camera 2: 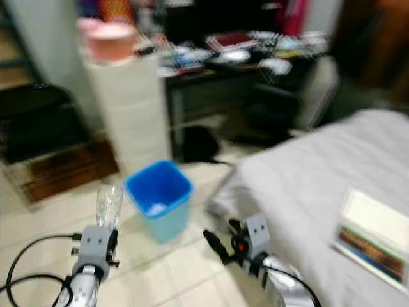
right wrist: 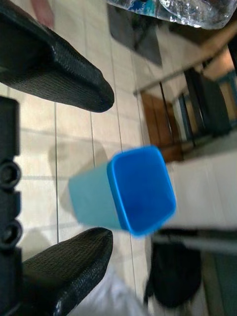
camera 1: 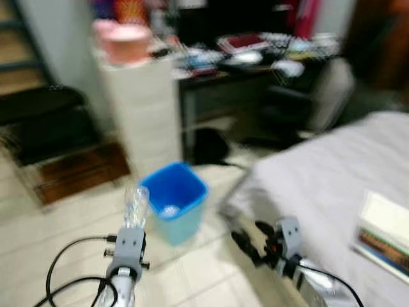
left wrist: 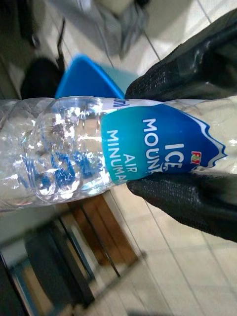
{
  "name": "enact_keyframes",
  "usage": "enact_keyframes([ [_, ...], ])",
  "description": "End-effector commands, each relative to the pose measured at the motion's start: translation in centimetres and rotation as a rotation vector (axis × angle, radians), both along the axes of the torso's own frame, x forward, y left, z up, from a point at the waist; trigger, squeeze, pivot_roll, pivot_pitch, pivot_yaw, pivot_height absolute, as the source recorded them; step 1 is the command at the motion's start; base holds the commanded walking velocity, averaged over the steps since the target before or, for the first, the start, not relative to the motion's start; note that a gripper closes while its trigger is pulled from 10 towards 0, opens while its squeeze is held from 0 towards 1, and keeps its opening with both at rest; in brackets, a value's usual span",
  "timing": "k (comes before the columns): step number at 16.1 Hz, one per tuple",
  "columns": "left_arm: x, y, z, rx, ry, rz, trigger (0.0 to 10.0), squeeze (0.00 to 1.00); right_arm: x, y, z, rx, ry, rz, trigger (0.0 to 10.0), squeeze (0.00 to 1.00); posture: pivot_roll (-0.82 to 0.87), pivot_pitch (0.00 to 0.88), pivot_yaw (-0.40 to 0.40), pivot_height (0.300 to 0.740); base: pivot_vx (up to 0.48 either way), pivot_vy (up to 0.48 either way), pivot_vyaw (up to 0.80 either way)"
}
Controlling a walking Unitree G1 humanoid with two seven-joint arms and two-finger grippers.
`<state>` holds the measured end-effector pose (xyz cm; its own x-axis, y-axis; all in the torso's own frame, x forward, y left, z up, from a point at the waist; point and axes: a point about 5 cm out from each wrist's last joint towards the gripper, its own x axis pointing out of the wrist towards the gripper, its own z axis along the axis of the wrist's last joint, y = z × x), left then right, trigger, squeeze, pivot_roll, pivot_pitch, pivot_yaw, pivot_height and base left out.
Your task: Clean up the room
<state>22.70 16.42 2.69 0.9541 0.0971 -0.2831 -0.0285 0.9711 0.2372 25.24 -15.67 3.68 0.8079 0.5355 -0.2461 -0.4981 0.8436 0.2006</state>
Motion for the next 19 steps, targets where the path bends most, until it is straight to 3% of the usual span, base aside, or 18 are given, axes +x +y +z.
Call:
enact_keyframes([
  [1, 0.4, -0.3, 0.9, 0.004, -0.045, -0.013, 10.0, 0.00, -0.1, -0.3, 0.0, -0.015, 0.006, -0.014, 10.0, 0.00, 0.01, 0.085, -0.032, 0.740, 0.000, 0.000, 0.52],
  [12, 1.4, 0.0, 1.5, -0.016, -0.084, -0.048, 10.0, 0.00, 0.3, -0.2, 0.0, -0.013, 0.001, -0.022, 10.0, 0.00, 0.01, 0.064, -0.026, 0.740, 0.000, 0.000, 0.00],
  [19, 2.3, -0.1, 2.0, -0.055, -0.099, -0.101, 10.0, 0.00, 0.7, 0.2, 0.1, -0.019, -0.010, -0.023, 10.0, 0.00, 0.01, 0.054, -0.020, 0.740, 0.470, 0.000, -0.11],
])
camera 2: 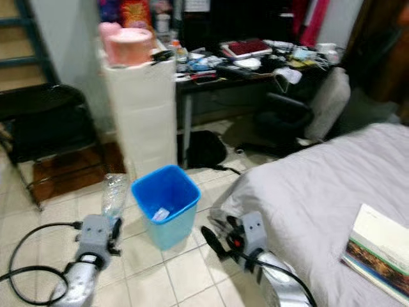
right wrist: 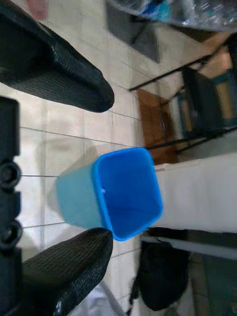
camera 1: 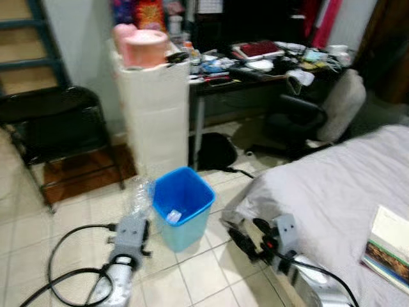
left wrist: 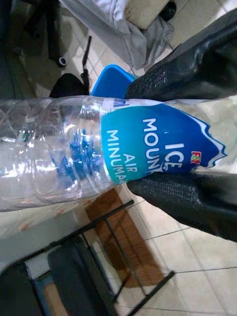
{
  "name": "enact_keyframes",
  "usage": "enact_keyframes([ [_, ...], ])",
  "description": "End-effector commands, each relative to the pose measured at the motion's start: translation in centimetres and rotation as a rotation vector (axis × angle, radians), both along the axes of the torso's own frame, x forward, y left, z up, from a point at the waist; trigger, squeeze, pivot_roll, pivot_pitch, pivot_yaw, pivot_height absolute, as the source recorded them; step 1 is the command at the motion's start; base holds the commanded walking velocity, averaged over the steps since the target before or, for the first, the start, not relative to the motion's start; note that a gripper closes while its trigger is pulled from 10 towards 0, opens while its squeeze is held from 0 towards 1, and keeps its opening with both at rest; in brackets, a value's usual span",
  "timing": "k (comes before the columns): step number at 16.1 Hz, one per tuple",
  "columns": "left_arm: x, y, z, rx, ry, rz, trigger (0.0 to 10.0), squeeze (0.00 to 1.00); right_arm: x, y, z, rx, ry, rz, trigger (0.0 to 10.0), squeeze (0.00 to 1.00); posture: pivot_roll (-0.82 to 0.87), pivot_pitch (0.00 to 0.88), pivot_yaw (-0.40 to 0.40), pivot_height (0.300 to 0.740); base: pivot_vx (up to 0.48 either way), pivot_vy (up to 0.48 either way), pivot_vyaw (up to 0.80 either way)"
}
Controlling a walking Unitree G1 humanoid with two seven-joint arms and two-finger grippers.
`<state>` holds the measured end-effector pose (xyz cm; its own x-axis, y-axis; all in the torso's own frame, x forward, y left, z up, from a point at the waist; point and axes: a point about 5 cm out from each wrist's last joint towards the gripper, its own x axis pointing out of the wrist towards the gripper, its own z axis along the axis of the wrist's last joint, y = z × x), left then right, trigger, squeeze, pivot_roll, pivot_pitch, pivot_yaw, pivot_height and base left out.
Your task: Clean up the room
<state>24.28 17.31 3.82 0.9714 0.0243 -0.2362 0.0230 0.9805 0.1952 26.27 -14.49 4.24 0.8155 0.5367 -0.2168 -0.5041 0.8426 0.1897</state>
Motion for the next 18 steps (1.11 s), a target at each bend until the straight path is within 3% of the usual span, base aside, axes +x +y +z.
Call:
enact_keyframes([
  [1, 0.7, -1.0, 0.9, -0.015, -0.048, -0.039, 10.0, 0.00, -0.3, -0.9, -0.6, -0.028, 0.026, -0.022, 10.0, 0.00, 0.01, 0.054, -0.020, 0.740, 0.472, 0.000, -0.80],
  [5, 1.2, -1.1, 1.0, -0.018, -0.053, -0.046, 10.0, 0.00, 0.0, -0.7, -0.6, -0.028, 0.018, -0.023, 10.0, 0.00, 0.02, 0.050, -0.020, 0.740, 0.472, 0.000, -0.80],
  [9, 1.1, -1.1, 0.9, -0.025, -0.053, -0.033, 10.0, 0.00, 0.1, -0.5, -0.6, -0.032, 0.019, -0.003, 10.0, 0.00, 0.03, 0.052, -0.025, 0.740, 0.472, 0.000, 0.00],
  [18, 0.8, -1.3, 0.6, -0.036, -0.047, -0.022, 10.0, 0.00, 0.2, 0.1, -1.1, -0.074, 0.037, 0.053, 10.0, 0.00, 0.03, 0.058, -0.038, 0.740, 0.472, 0.000, 0.54],
])
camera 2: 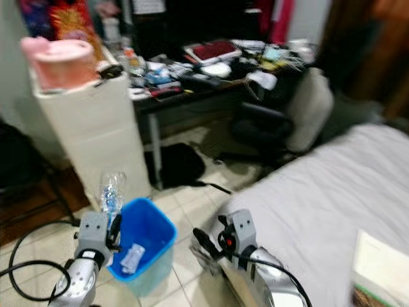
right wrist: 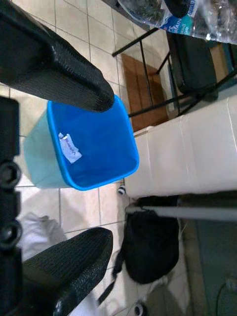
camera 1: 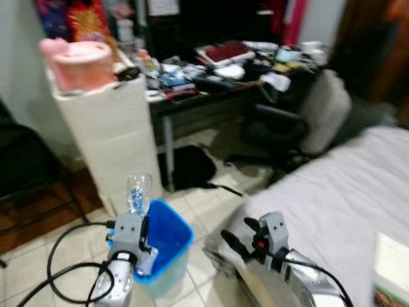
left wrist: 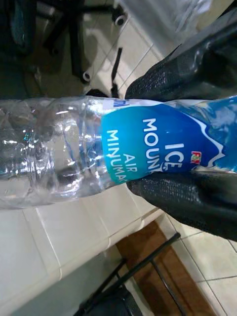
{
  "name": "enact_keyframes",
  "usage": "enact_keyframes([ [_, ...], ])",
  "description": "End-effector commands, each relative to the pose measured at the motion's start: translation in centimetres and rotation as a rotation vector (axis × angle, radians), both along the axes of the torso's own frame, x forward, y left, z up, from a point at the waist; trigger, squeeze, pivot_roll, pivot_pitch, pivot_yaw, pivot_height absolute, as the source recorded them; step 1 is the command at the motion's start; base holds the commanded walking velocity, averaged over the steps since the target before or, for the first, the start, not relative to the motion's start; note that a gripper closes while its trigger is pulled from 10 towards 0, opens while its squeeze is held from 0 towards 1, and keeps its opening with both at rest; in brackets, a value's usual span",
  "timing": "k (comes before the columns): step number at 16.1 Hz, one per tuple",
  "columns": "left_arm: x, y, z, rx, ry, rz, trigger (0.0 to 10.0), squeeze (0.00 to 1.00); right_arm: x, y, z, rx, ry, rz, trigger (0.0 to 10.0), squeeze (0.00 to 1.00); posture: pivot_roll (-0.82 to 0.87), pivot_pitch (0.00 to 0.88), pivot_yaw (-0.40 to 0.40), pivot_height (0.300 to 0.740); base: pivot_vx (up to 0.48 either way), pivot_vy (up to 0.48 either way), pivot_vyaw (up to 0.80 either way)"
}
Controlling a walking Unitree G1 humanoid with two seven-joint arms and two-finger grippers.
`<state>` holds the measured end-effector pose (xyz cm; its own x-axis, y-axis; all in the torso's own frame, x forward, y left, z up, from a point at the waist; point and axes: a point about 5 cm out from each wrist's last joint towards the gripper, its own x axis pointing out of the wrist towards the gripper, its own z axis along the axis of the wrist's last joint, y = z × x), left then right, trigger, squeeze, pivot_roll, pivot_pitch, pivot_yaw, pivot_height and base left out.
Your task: Clean up the room
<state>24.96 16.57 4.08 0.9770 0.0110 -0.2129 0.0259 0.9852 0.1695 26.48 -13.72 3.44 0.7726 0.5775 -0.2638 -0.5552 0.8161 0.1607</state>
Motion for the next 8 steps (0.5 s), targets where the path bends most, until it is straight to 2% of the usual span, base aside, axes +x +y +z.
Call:
enact_keyframes([
  [1, 0.2, -0.5, 0.3, -0.010, -0.023, -0.012, 10.0, 0.00, 0.0, -0.7, -0.3, -0.024, 0.012, -0.017, 10.0, 0.00, 0.03, 0.058, -0.039, 0.740, 0.472, 0.000, 0.00],
  [5, 0.8, 0.1, 0.4, -0.010, -0.024, 0.003, 10.0, 0.00, -0.1, -0.7, -0.2, -0.017, 0.012, -0.002, 10.0, 0.00, 0.03, 0.060, -0.039, 0.740, 0.474, 0.000, 0.00],
  [8, 1.8, 1.1, -1.1, 0.054, 0.052, 0.034, 10.0, 0.00, -0.6, -0.4, -0.4, -0.014, 0.035, 0.043, 10.0, 0.00, 0.02, 0.073, -0.050, 0.740, 0.000, 0.000, 0.00],
])
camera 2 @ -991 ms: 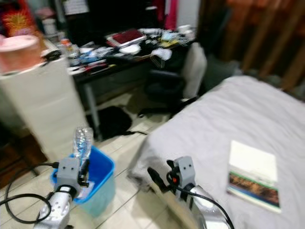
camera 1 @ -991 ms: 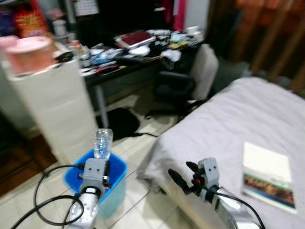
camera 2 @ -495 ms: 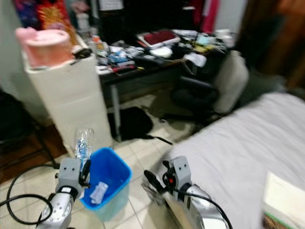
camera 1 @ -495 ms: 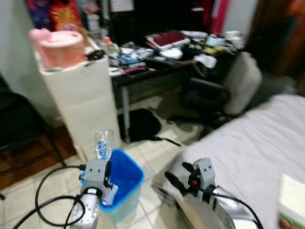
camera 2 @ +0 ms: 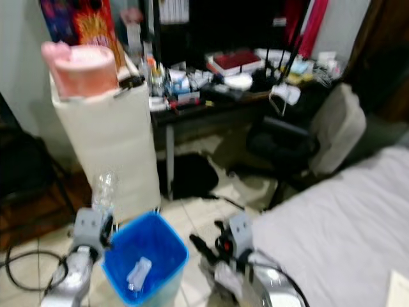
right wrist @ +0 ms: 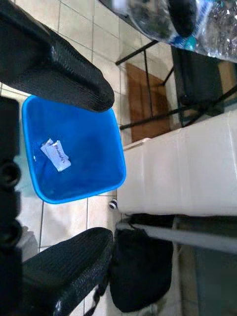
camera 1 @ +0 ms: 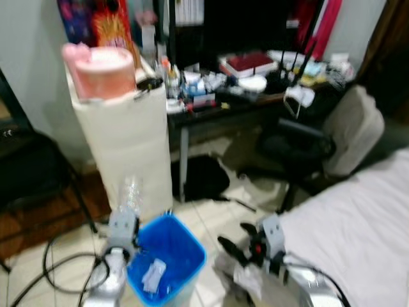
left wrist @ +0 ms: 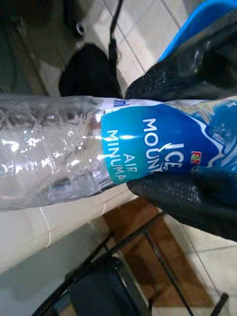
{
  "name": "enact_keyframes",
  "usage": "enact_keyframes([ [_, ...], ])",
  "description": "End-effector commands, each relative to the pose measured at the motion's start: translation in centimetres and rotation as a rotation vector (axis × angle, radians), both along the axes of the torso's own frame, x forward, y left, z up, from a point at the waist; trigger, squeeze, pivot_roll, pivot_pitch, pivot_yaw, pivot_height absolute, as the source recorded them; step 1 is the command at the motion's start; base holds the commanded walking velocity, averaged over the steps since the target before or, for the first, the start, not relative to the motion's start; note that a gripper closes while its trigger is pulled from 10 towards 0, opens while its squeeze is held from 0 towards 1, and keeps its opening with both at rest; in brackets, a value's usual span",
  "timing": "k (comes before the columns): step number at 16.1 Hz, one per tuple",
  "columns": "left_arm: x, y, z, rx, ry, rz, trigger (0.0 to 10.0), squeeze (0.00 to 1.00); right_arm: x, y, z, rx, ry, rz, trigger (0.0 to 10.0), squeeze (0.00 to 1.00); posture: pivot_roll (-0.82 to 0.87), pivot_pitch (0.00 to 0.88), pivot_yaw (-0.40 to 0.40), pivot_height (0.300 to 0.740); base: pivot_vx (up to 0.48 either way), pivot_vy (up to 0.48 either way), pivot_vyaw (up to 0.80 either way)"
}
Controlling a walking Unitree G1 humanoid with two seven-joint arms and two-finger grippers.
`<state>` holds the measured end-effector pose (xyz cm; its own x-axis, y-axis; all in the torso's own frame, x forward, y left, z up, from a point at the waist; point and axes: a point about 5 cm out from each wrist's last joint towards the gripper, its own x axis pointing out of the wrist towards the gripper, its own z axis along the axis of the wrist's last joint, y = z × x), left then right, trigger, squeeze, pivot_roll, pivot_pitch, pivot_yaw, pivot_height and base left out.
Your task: Clean up the room
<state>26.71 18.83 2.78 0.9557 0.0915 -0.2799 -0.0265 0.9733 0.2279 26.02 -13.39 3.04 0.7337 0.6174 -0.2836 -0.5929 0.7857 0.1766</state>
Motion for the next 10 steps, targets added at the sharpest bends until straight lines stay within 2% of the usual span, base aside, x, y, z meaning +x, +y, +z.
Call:
enact_keyframes([
  [1, 1.4, -0.5, -0.4, 0.025, 0.020, -0.033, 10.0, 0.00, -0.4, -0.6, -0.2, -0.020, 0.016, 0.012, 10.0, 0.00, 0.01, 0.083, -0.066, 0.740, 0.000, 0.000, 0.00],
  [2, 2.7, 0.3, -0.5, 0.083, 0.053, -0.037, 10.0, 0.00, -0.5, -0.6, -0.2, -0.029, 0.022, 0.035, 10.0, 0.00, 0.00, 0.088, -0.075, 0.740, 0.000, 0.000, 0.00],
  [4, 4.4, 2.0, 0.4, 0.146, 0.071, -0.011, 10.0, 0.00, -0.7, -0.7, 0.0, -0.041, 0.019, 0.054, 10.0, 0.00, -0.03, 0.093, -0.084, 0.740, 0.000, 0.000, 0.00],
  [5, 5.0, 2.6, 0.8, 0.147, 0.088, 0.006, 10.0, 0.00, -0.7, -0.9, 0.1, -0.046, 0.015, 0.054, 10.0, 0.00, -0.05, 0.098, -0.086, 0.740, 0.000, 0.000, 0.00],
  [8, 5.7, 3.0, 1.2, 0.165, 0.119, 0.028, 10.0, 0.00, -1.5, -1.9, 0.6, -0.056, 0.008, 0.032, 10.0, 0.00, -0.11, 0.134, -0.086, 0.740, 0.000, 0.000, 0.00],
  [10, 5.7, 2.9, 0.9, 0.181, 0.130, 0.017, 10.0, 0.00, -3.2, -2.9, 0.8, -0.067, 0.022, 0.027, 10.0, 0.00, -0.16, 0.186, -0.102, 0.740, 0.000, 0.000, 0.00],
])
